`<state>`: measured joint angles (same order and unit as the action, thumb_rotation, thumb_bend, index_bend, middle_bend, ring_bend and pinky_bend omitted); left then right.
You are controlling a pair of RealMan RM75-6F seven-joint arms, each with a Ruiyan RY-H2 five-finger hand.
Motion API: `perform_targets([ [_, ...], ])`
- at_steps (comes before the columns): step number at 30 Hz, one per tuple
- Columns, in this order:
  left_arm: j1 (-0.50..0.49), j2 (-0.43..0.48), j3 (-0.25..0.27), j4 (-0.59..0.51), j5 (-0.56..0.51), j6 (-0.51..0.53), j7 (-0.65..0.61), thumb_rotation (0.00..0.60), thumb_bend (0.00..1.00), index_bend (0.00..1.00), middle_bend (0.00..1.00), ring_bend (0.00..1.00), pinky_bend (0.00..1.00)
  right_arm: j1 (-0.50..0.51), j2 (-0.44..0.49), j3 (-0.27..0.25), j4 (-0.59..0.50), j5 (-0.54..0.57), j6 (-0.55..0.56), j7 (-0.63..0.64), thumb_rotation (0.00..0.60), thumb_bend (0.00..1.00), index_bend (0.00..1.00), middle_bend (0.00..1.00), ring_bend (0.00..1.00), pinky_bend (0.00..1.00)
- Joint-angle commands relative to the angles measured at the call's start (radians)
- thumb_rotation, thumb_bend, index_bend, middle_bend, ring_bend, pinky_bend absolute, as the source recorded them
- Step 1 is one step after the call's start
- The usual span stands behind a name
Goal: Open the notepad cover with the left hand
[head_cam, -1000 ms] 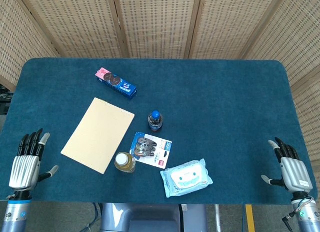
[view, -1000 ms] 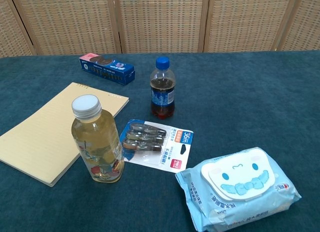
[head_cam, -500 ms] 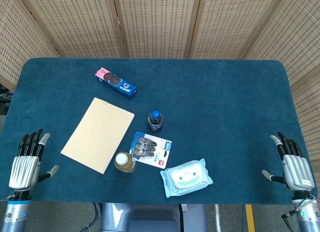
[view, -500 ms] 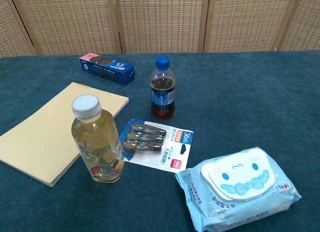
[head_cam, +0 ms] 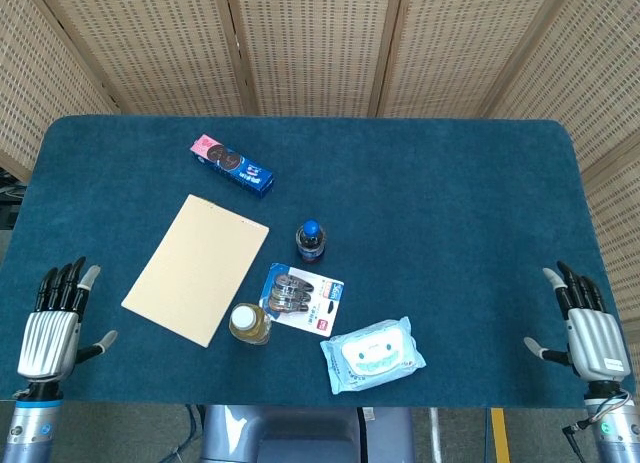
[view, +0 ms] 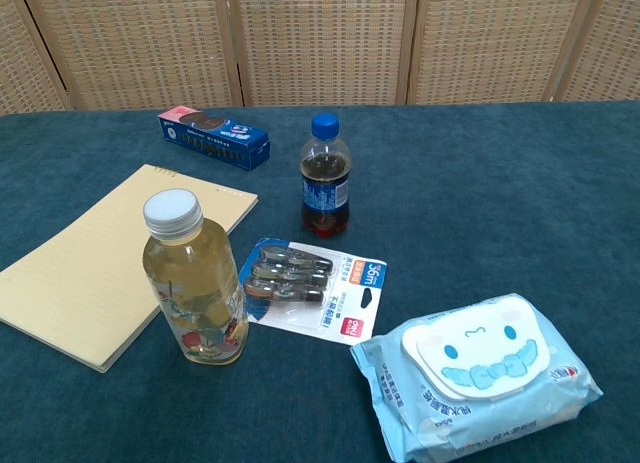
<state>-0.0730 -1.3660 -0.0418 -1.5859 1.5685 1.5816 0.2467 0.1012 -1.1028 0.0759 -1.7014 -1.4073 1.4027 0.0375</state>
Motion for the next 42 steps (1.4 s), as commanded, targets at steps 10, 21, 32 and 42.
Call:
perform_targets([
  [10, -0.011, 0.009, 0.017, 0.013, 0.026, -0.020, -0.010, 0.600, 0.13, 0.00, 0.00, 0.00, 0.00, 0.002, 0.006, -0.001, -0.013, 0.012, -0.016, -0.009, 0.600, 0.16, 0.06, 0.00, 0.00, 0.00],
  [21, -0.033, 0.018, 0.040, 0.021, 0.042, -0.072, -0.003, 0.600, 0.14, 0.00, 0.00, 0.00, 0.00, -0.001, 0.012, -0.002, -0.017, 0.017, -0.020, -0.001, 0.600, 0.16, 0.06, 0.00, 0.00, 0.00],
  [32, -0.102, -0.032, 0.055, 0.113, 0.036, -0.212, 0.049, 0.600, 0.15, 0.00, 0.00, 0.00, 0.00, 0.001, 0.013, -0.002, -0.022, 0.024, -0.030, -0.003, 0.600, 0.16, 0.06, 0.00, 0.00, 0.00],
  [42, -0.155, -0.116, 0.042, 0.210, 0.006, -0.293, 0.077, 0.600, 0.16, 0.00, 0.00, 0.00, 0.00, 0.002, 0.015, 0.001, -0.025, 0.030, -0.035, 0.004, 0.600, 0.16, 0.06, 0.00, 0.00, 0.00],
])
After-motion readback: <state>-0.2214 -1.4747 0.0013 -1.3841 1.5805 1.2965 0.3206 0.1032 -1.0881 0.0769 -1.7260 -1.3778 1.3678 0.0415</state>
